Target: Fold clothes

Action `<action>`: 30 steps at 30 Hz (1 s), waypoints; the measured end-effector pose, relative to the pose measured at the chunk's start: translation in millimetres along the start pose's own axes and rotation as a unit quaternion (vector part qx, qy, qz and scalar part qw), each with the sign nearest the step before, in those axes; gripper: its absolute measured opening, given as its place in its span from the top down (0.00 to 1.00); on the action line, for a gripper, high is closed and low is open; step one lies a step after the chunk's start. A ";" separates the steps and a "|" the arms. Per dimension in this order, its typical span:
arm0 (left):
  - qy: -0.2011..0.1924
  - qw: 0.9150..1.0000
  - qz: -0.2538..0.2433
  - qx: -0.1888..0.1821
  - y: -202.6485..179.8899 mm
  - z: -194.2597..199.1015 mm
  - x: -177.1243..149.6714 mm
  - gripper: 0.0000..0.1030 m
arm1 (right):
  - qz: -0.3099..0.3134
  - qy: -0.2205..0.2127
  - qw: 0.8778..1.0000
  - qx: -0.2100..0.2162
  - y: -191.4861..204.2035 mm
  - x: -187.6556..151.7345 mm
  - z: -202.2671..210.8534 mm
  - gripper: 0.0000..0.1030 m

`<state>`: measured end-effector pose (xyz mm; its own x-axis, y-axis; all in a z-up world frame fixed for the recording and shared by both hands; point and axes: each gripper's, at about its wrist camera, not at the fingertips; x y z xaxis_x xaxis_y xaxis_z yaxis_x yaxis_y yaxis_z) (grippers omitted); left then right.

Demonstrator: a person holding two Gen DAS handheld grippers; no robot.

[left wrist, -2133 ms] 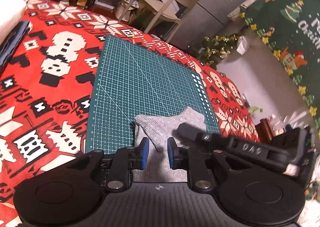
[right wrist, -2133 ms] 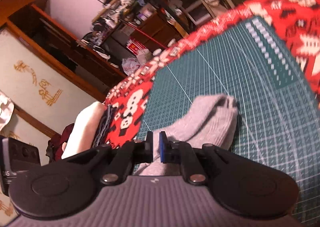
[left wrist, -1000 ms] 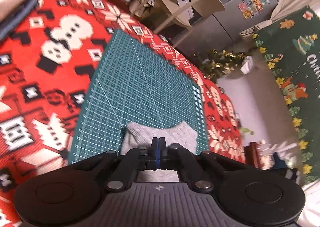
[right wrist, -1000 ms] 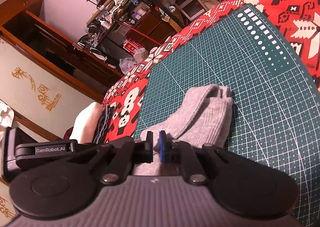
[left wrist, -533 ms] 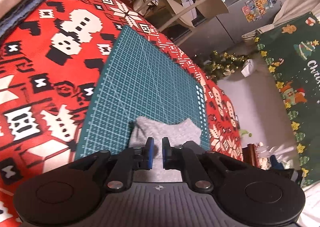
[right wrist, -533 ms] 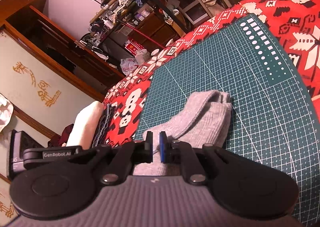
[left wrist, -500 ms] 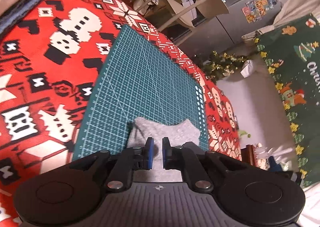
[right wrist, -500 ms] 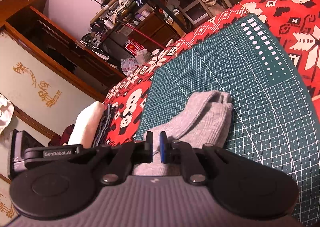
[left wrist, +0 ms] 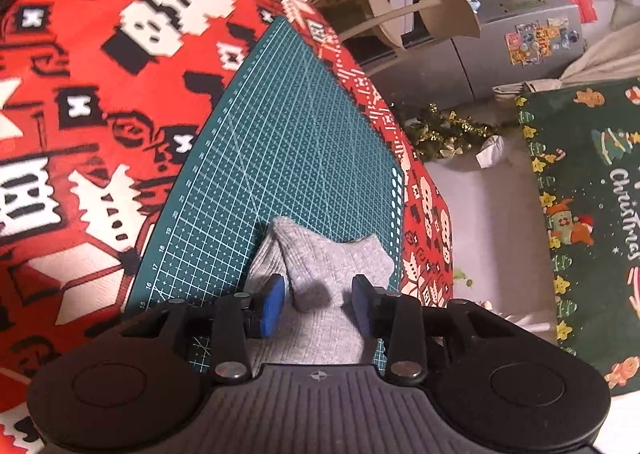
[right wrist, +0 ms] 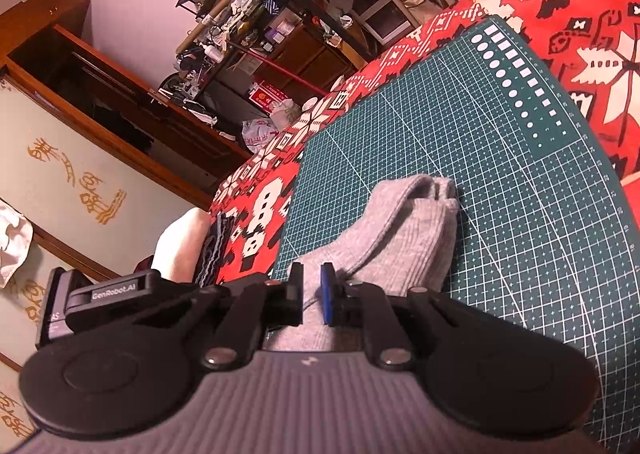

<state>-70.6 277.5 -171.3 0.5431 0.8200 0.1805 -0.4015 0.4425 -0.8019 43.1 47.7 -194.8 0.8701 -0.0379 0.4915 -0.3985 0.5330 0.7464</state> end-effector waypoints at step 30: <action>-0.047 0.993 -0.090 0.053 -26.9 10.8 -10.4 0.88 | 0.050 -0.021 0.997 -0.054 -3.3 19.7 -3.6 0.90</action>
<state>-73.4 261.0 -145.4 0.5442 0.7523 0.3714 -0.3817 0.6162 -0.6889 62.7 48.2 -189.2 0.8140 -0.0143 0.5807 -0.4468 0.6234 0.6416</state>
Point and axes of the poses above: each gripper's, at about its wrist camera, not at the fingertips, and z roughly against the way its jaws point, y to its left, x to its top, and after that the axes turned 2 degrees about -y, right-handed
